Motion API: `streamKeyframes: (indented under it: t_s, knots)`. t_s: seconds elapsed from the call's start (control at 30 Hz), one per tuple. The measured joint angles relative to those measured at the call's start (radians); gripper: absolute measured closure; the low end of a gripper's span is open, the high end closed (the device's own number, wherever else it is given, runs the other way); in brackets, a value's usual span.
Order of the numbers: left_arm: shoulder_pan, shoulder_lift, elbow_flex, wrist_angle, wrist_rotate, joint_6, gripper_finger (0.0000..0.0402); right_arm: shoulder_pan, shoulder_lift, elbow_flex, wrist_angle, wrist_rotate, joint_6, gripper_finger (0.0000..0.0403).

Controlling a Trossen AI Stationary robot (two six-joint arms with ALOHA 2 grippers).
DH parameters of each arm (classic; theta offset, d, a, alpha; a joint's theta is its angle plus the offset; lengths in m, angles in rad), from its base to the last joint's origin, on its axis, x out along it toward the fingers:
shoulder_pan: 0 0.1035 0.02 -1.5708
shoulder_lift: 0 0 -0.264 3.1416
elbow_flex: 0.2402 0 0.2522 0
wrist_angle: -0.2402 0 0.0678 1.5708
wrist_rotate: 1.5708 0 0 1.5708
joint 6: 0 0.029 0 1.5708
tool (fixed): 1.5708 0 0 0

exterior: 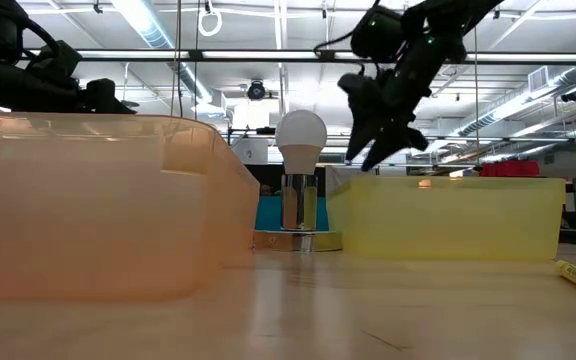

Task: Pick & Place Markers
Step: Put the small blue pen into the yellow bin

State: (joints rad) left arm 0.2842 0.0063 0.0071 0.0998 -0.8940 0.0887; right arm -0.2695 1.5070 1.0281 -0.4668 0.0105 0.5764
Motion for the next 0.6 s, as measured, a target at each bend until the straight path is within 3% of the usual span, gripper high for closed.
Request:
streamKeyframes:
  t_s: [0.3, 0.6]
  knots:
    - [0.0, 0.0, 0.0, 0.0, 0.0, 0.0, 0.0019, 0.003, -0.169, -0.144, 0.219, 0.0, -0.16, 0.0219]
    - [0.0, 0.0, 0.0, 0.0, 0.0, 0.0, 0.0019, 0.003, -0.306, -0.39, 0.679, -0.003, -0.168, 0.0219]
